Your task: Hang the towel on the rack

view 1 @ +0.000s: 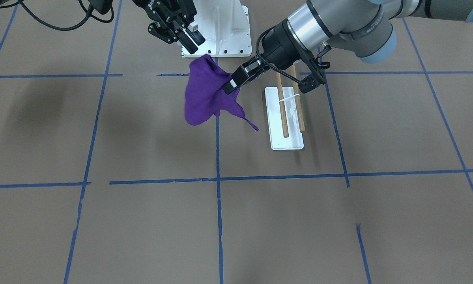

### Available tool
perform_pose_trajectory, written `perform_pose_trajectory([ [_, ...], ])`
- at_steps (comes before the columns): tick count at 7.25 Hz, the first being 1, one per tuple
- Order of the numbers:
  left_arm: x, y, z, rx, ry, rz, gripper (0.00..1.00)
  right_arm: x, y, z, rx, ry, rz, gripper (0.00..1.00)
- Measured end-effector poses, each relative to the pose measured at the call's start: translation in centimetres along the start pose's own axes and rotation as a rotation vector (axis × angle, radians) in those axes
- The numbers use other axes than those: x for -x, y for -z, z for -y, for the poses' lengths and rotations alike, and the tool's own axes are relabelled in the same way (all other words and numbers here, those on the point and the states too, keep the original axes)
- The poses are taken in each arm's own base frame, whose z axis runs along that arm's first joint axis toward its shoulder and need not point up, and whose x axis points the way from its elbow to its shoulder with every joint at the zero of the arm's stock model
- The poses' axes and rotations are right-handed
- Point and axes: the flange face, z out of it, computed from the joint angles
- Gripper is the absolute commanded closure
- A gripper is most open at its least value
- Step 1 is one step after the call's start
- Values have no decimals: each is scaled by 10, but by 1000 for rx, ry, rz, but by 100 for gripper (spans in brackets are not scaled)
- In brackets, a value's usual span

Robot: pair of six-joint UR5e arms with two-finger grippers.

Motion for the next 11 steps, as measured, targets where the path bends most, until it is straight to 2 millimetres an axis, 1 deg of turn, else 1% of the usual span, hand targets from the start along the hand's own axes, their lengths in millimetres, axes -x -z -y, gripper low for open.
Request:
perform_pose_trajectory([
  [1, -3, 3, -5, 5, -6, -7, 100, -20, 20, 4, 23, 32, -41, 0],
  [2, -4, 8, -10, 9, -12, -17, 100, -45, 36, 10, 34, 89, -101, 0],
  [3, -3, 14, -15, 13, -18, -26, 100, -71, 44, 18, 32, 157, -180, 0],
  [4, 4, 19, -21, 19, -23, -28, 100, -96, 47, 31, 29, 239, -289, 0],
  [5, 11, 19, -30, 23, -30, -31, 100, -114, 49, 50, 41, 314, -414, 0],
  [6, 18, 10, -43, 5, -31, -41, 100, -127, 56, 76, 76, 367, -533, 0],
  [7, 28, -4, -62, -44, -41, -44, 100, -135, 68, 101, 119, 390, -616, 0],
  [8, 39, -15, -82, -126, -84, -20, 100, -140, 81, 124, 159, 395, -674, 0],
  [9, 49, -19, -100, -206, -143, 20, 100, -146, 95, 144, 193, 398, -730, 0],
  [10, 58, -22, -112, -267, -178, 49, 100, -154, 106, 159, 223, 415, -796, 0],
  [11, 72, -29, -122, -338, -204, 88, 100, -163, 115, 172, 259, 444, -865, 0],
])
